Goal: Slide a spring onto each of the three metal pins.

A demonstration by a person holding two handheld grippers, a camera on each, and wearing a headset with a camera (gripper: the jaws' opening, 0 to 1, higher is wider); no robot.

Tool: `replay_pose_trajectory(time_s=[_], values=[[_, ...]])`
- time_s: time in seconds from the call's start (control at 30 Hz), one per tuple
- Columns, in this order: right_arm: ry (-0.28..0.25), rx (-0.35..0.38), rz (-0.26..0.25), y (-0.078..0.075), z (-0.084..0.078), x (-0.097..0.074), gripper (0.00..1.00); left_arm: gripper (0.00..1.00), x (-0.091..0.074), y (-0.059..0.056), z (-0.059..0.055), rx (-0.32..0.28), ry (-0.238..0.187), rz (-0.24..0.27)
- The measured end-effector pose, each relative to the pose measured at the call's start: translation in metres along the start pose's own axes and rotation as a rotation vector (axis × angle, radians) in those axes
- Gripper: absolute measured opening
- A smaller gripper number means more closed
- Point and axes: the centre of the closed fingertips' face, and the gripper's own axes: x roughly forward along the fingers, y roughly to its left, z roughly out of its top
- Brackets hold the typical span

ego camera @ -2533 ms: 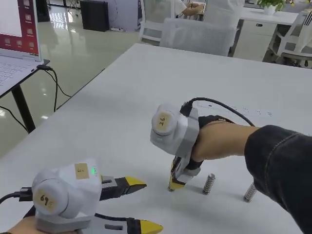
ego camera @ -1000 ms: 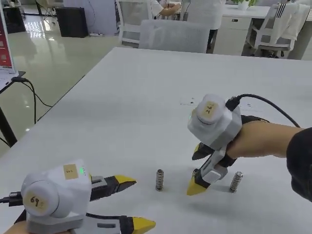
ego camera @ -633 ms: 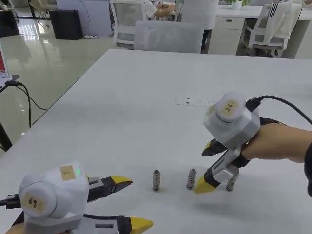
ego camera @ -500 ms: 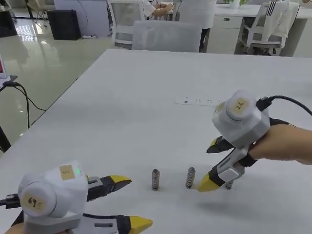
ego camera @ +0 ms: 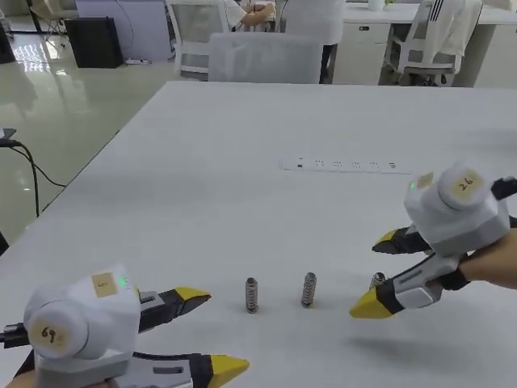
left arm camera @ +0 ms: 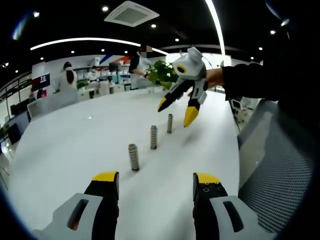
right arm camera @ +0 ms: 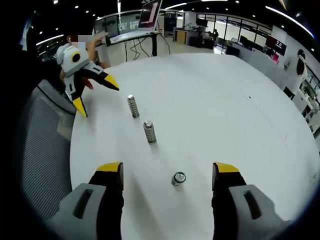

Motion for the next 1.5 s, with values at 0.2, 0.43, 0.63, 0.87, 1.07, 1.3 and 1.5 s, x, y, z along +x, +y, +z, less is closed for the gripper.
replay_pose_trajectory(time_s=[0.2,0.43,0.63,0.87,1.07,1.3,1.5], values=[[-0.034,0.028,-0.017,0.006,-0.008,-0.007,0.74,0.55,0.000,-0.001,0.001,-0.001,-0.004,0.003],[-0.115,0.051,-0.041,0.012,-0.004,-0.014,0.75,0.56,-0.002,0.000,0.003,-0.008,-0.013,0.012],[-0.140,0.066,-0.049,0.022,-0.008,-0.014,0.76,0.57,-0.003,0.000,0.003,-0.012,-0.016,0.017],[-0.198,0.075,-0.054,0.026,-0.011,-0.017,0.78,0.57,-0.003,-0.001,0.003,-0.017,-0.019,0.020],[-0.259,0.053,-0.054,0.028,-0.011,-0.019,0.79,0.58,-0.003,-0.002,0.002,-0.023,-0.023,0.019],[-0.281,0.065,-0.055,0.030,-0.015,-0.018,0.82,0.58,-0.004,-0.002,0.000,-0.037,-0.030,0.026],[-0.287,0.082,-0.064,0.032,-0.021,-0.016,0.83,0.59,-0.004,-0.003,-0.002,-0.057,-0.039,0.034]])
